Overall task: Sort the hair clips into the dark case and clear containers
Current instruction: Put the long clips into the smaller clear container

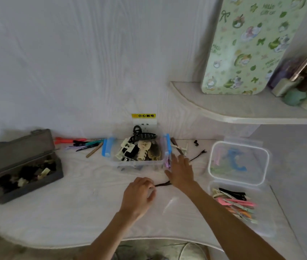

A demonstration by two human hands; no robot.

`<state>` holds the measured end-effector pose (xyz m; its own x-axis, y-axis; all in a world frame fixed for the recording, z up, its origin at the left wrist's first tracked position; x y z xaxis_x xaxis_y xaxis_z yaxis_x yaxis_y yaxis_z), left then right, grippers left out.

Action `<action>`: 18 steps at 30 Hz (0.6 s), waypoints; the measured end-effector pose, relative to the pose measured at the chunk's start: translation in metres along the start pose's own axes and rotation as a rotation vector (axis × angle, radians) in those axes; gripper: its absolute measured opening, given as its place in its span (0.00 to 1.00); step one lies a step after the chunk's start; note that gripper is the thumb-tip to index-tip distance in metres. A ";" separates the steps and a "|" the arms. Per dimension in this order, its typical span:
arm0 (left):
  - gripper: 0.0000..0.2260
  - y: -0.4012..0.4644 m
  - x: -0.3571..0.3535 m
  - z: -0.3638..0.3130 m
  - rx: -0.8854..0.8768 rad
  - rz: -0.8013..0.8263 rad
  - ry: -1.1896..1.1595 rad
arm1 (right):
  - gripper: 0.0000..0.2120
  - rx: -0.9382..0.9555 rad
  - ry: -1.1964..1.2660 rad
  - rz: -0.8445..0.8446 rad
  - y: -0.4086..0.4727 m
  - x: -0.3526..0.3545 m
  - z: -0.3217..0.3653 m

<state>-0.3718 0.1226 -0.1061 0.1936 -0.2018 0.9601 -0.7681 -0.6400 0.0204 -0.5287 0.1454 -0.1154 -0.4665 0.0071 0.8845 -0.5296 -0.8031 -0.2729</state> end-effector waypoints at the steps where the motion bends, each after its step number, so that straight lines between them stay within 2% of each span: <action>1: 0.10 0.000 0.002 0.002 0.025 0.005 -0.008 | 0.23 0.023 0.000 -0.040 0.001 0.002 -0.001; 3: 0.11 -0.004 0.007 0.011 0.125 0.016 -0.055 | 0.16 0.101 0.054 -0.079 -0.001 0.003 0.000; 5: 0.17 -0.007 0.006 0.013 0.157 0.054 -0.114 | 0.13 0.124 0.117 -0.061 -0.004 0.004 -0.006; 9: 0.41 -0.008 -0.010 -0.017 0.012 0.197 -0.041 | 0.12 0.088 0.114 -0.010 -0.007 0.010 -0.018; 11: 0.44 -0.002 -0.022 -0.027 -0.022 0.237 0.044 | 0.12 0.063 0.114 0.002 -0.006 0.012 -0.022; 13: 0.37 0.002 -0.025 -0.031 -0.035 0.197 0.103 | 0.11 0.027 0.135 0.019 -0.006 0.014 -0.024; 15: 0.24 0.006 -0.020 -0.032 -0.043 0.132 0.085 | 0.11 -0.028 0.207 0.043 -0.007 0.017 -0.030; 18: 0.12 0.009 -0.011 -0.029 -0.032 0.111 0.048 | 0.11 -0.143 0.479 0.060 -0.010 0.021 -0.042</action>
<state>-0.3986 0.1404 -0.1084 0.0770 -0.2338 0.9692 -0.8025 -0.5914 -0.0790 -0.5630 0.1784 -0.1104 -0.7543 0.2631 0.6015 -0.5680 -0.7210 -0.3969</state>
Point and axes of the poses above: each hand's wrist, its own y-axis towards the middle knuckle, its own x-axis out of the back of the hand, z = x × y, the point moved 7 cm from there along y, towards the middle knuckle, and after that the axes turned 9 degrees about y, right-handed, at the moved point
